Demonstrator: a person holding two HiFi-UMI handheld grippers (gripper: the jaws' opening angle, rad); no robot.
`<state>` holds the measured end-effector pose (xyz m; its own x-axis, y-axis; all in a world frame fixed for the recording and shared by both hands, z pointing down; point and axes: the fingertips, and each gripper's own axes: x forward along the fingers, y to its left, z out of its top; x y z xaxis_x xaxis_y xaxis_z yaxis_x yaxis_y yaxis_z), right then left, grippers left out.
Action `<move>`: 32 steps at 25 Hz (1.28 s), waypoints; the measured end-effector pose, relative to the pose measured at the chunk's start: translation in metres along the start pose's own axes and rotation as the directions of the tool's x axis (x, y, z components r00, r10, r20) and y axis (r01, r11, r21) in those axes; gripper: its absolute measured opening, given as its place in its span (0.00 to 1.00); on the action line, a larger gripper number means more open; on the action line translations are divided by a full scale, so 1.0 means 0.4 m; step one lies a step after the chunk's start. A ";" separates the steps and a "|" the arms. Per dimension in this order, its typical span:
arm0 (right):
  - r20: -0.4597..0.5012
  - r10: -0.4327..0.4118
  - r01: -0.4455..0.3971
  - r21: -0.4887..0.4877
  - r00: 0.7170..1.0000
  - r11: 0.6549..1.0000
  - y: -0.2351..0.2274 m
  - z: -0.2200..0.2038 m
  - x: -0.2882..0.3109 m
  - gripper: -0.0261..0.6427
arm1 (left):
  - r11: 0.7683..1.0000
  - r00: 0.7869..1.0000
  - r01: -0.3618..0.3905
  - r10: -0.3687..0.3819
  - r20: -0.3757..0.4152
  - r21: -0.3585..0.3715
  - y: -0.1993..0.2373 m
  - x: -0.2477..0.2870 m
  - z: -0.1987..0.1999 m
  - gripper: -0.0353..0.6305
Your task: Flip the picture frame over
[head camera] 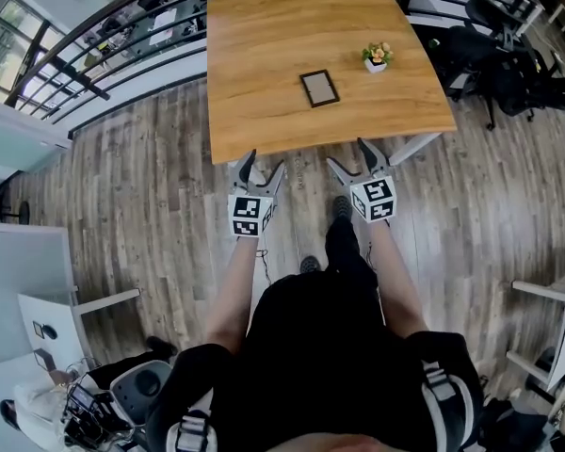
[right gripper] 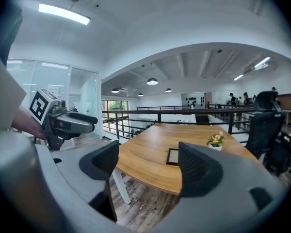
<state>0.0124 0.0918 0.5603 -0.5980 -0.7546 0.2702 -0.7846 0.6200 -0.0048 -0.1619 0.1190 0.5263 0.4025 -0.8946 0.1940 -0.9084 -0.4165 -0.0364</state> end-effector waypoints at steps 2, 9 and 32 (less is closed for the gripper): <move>-0.009 0.005 -0.004 0.003 1.000 1.000 -0.019 -0.002 0.026 0.61 | 1.000 1.000 -0.003 0.003 -0.006 -0.003 0.012 0.028 -0.001 0.50; -0.041 0.027 -0.027 0.007 0.999 1.000 -0.119 -0.002 0.117 0.61 | 0.999 0.999 -0.028 0.027 -0.026 -0.032 0.049 0.143 -0.008 0.50; -0.106 0.188 -0.188 0.007 0.976 0.982 -0.309 0.015 0.337 0.60 | 0.983 0.985 -0.162 0.156 -0.080 -0.082 0.115 0.397 0.026 0.50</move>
<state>0.0279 -0.0877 0.5916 -0.7138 -0.5977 0.3650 -0.6594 0.7492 -0.0627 -0.1385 -0.0437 0.5454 0.2456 -0.9329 0.2636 -0.9679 -0.2512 0.0127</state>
